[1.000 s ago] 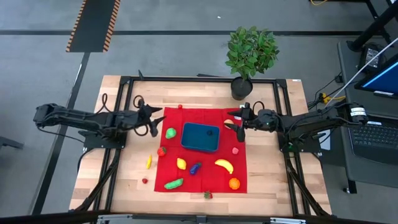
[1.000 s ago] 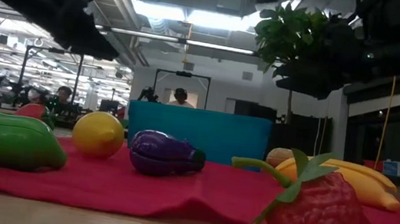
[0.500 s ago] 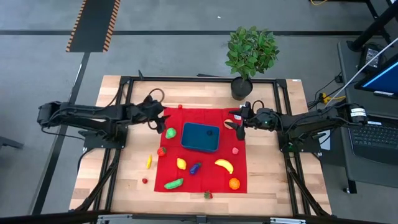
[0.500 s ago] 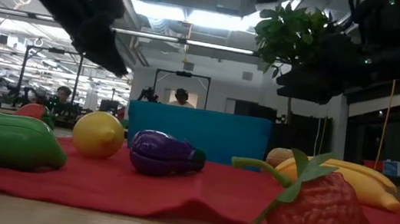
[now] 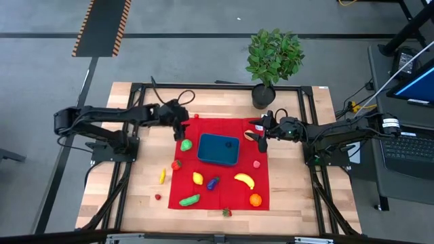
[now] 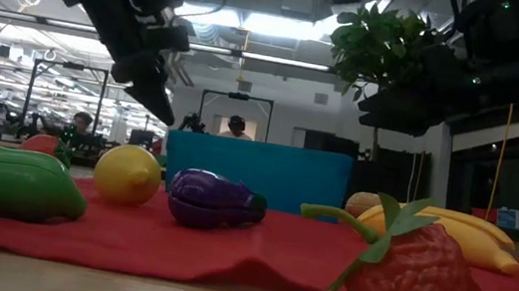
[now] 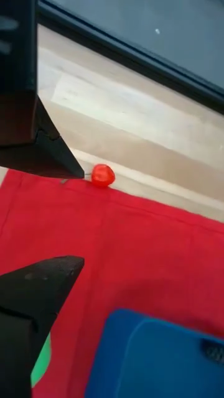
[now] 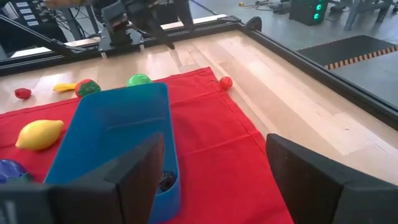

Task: Pick and placing Produce into tupperware
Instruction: Put the red cherry into the blue bin

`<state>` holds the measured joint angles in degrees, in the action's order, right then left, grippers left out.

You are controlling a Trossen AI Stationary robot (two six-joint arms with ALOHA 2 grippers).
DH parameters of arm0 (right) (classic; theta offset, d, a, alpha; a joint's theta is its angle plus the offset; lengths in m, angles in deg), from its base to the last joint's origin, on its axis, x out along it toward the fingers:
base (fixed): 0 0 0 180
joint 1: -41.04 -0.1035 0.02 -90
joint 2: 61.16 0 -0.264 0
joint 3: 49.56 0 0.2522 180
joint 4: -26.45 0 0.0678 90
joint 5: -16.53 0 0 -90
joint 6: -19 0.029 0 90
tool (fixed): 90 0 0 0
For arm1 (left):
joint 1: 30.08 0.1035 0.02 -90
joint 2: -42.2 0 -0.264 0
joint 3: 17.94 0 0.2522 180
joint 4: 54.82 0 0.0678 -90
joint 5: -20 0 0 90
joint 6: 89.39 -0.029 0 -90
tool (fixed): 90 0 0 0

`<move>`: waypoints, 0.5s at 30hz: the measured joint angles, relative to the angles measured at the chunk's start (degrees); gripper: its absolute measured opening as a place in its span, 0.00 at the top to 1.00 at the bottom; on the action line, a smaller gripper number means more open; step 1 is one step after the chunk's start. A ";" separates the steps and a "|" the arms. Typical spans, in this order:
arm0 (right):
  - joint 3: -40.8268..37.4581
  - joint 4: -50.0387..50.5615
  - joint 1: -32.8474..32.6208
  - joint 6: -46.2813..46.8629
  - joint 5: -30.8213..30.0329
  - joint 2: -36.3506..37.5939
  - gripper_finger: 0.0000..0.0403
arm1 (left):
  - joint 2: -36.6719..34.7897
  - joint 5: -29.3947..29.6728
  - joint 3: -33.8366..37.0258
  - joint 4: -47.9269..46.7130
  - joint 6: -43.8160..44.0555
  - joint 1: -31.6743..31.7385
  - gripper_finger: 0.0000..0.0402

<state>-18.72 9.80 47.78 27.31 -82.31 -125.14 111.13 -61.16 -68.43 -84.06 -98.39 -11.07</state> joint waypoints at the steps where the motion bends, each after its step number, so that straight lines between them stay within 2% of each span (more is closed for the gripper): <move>1: 0.00 0.02 0.00 0.00 0.00 0.00 0.30 | 0.44 -0.99 -0.10 0.52 -0.44 0.96 0.49; 7: 0.00 0.17 0.00 0.04 0.07 0.00 0.30 | 2.49 -9.16 -0.20 5.79 -2.14 6.27 0.49; 15: 0.00 0.11 0.05 0.02 0.04 0.00 0.30 | 6.27 -12.85 -0.20 6.49 -2.18 10.47 0.49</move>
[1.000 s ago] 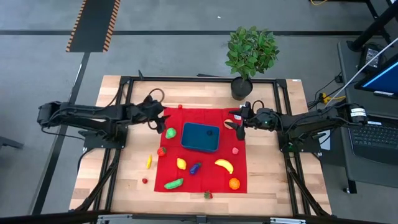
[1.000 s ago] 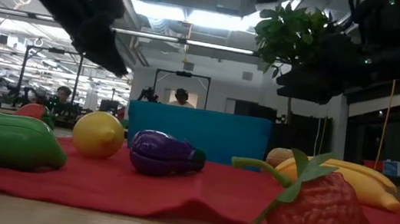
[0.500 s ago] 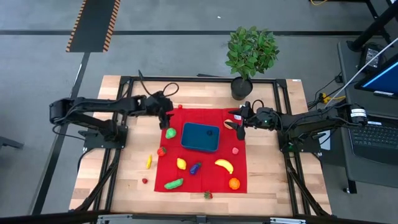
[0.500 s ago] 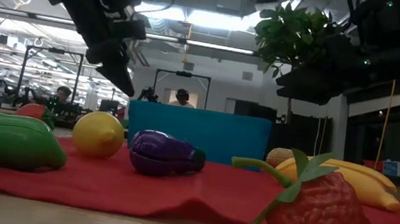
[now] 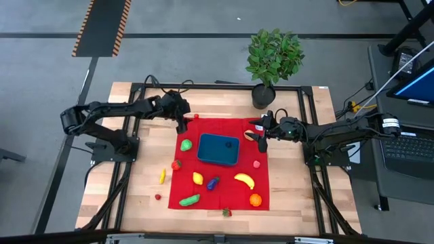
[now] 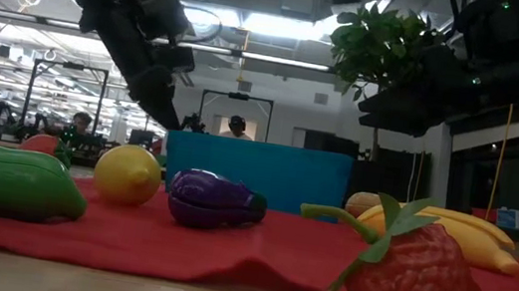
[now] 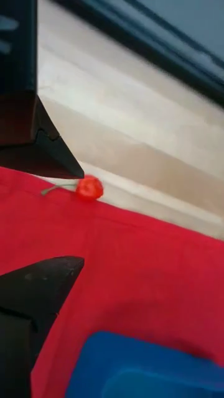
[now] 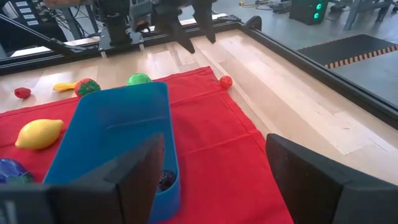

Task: Pick and placing Produce into tupperware
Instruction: Put the red cherry into the blue bin

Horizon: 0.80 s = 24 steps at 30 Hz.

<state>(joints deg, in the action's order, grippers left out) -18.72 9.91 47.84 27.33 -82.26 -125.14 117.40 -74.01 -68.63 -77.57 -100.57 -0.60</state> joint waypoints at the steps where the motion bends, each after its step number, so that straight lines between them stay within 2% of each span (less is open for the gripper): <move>1: 0.00 -0.04 0.04 0.00 0.01 0.00 0.30 | 0.70 -1.09 0.00 0.33 0.00 0.26 0.49; 9: 0.00 -0.31 0.15 0.01 -0.02 0.00 0.30 | 6.91 -3.12 -3.24 2.80 -0.18 1.77 0.49; 17: 0.00 -0.31 0.15 0.00 0.00 0.00 0.30 | 14.42 -3.17 -10.69 -2.87 -1.49 3.39 0.49; 24: 0.00 -0.28 0.15 -0.25 -0.01 0.00 0.30 | 19.34 -3.17 -13.05 -6.05 -2.95 4.20 0.49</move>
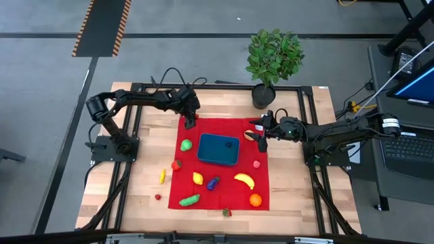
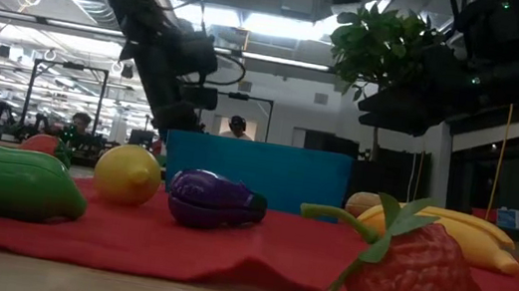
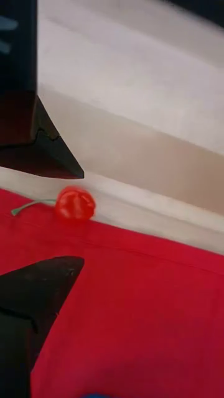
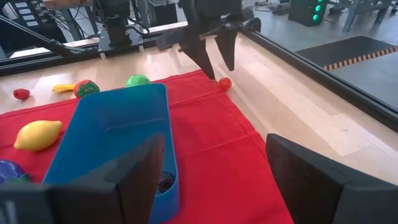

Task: Pick and placing Produce into tupperware
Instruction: Put the red cherry into the blue bin

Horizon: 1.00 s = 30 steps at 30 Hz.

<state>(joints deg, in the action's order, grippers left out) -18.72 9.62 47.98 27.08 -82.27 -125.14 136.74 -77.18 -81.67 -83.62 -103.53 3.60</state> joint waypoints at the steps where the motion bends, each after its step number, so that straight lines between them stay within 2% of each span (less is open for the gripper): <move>1: 0.00 0.00 0.02 -0.16 -0.01 0.00 0.30 | 0.36 0.00 0.00 -0.07 -0.02 0.09 0.49; 15: 0.00 0.00 0.00 -0.75 -0.01 -0.02 0.30 | 3.94 0.04 0.00 2.40 -0.11 0.34 0.49; 30: 0.00 -0.01 0.01 -0.67 -0.01 -0.02 0.30 | 4.07 0.04 0.02 2.83 -0.09 0.34 0.49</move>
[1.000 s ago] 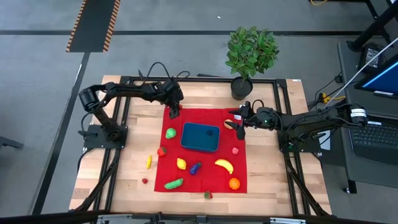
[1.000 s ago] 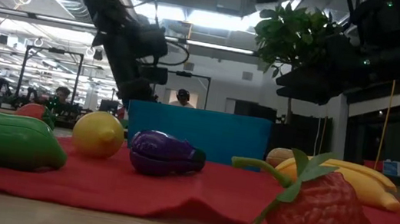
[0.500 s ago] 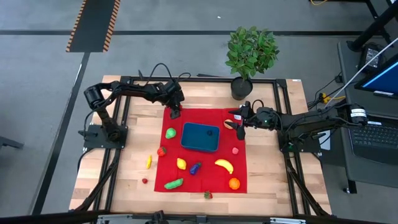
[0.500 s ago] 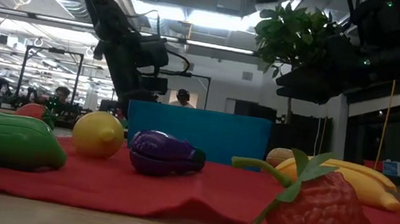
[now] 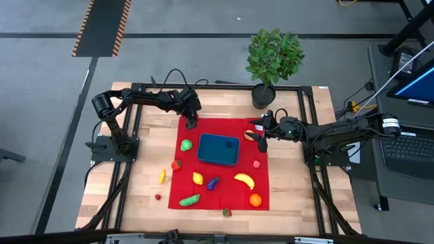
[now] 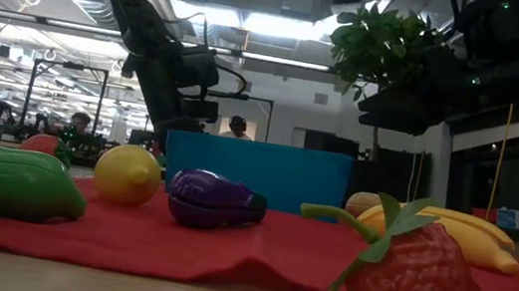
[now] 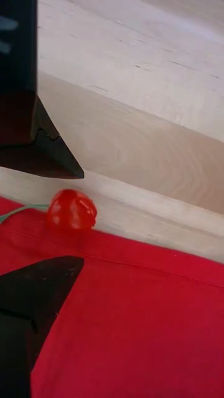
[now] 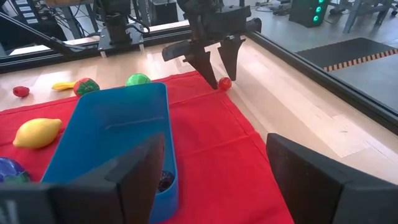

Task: Pick and placing Produce into tupperware
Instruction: Put the red cherry into the blue bin

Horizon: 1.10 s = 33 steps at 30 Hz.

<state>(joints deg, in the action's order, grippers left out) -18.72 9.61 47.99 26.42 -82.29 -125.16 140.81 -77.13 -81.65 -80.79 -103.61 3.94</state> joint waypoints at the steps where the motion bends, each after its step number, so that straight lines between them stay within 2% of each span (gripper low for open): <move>1: 0.00 0.01 0.01 0.00 0.00 0.00 0.30 | 0.00 0.00 0.00 0.01 0.00 0.00 0.49; 10: 0.00 -0.01 0.00 0.02 0.00 0.00 0.30 | 0.00 2.08 0.00 -0.02 0.02 0.00 0.49; 33: 0.00 -0.01 -0.01 0.02 0.00 0.00 0.30 | 0.02 2.16 0.04 1.64 0.11 -0.07 0.49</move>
<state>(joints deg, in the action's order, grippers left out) -18.72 9.60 47.98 26.44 -82.29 -125.16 140.83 -74.97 -81.61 -79.15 -103.50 3.88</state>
